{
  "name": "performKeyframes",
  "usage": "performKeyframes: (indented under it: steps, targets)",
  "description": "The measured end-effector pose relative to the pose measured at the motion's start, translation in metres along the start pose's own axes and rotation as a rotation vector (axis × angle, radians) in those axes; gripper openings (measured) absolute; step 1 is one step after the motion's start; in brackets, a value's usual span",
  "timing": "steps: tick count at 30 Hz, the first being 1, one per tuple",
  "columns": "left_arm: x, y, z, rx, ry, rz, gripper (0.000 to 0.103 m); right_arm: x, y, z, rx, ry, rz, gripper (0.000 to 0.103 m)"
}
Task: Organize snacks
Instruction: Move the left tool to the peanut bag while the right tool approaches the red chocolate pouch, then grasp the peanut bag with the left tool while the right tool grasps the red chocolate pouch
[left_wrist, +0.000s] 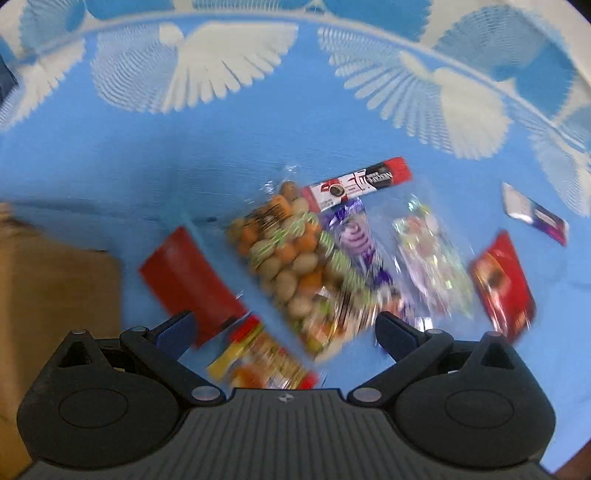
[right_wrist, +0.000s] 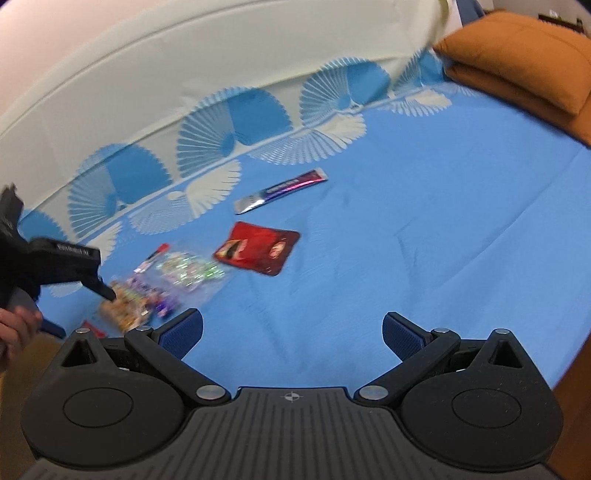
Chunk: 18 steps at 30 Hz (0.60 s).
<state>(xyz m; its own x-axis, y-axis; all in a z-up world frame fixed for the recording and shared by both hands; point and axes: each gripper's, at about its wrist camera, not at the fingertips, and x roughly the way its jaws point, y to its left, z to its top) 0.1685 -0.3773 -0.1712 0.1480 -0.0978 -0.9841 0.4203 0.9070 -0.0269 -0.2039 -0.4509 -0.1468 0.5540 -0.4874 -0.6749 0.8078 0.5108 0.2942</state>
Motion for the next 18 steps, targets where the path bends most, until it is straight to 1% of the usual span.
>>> performKeyframes:
  steps: [1,4,6,8,10,11,12,16,18]
  targets:
    - [0.008,-0.002,0.004,-0.01,0.007,0.003,0.102,0.009,-0.002,0.005,0.006,0.003,0.0,0.103]
    - [0.029,-0.008,0.018,-0.017,0.025,0.009,0.097,0.041,-0.006,0.023,0.002,0.006,0.014,0.103]
    - [0.032,-0.004,0.022,-0.061,0.006,0.005,0.096,0.068,-0.004,0.036,-0.013,0.016,0.024,0.103]
    - [0.036,0.005,0.023,-0.09,0.009,-0.017,0.095,0.093,0.001,0.048,-0.039,0.019,0.021,0.103]
    - [0.042,0.014,0.022,-0.096,0.03,-0.033,0.096,0.124,0.008,0.06,-0.101,0.031,0.024,0.103]
    - [0.045,0.019,0.022,-0.097,0.038,-0.035,0.098,0.136,0.014,0.065,-0.134,0.033,0.035,0.103]
    - [0.047,0.022,0.021,-0.093,0.038,-0.03,0.103,0.149,0.02,0.069,-0.176,0.047,0.058,0.103]
    - [0.053,0.028,0.02,-0.057,0.029,-0.021,0.103,0.191,0.046,0.073,-0.367,0.113,0.115,0.103]
    - [0.054,0.026,0.021,-0.043,0.032,-0.008,0.103,0.212,0.057,0.069,-0.469,0.127,0.099,0.103]
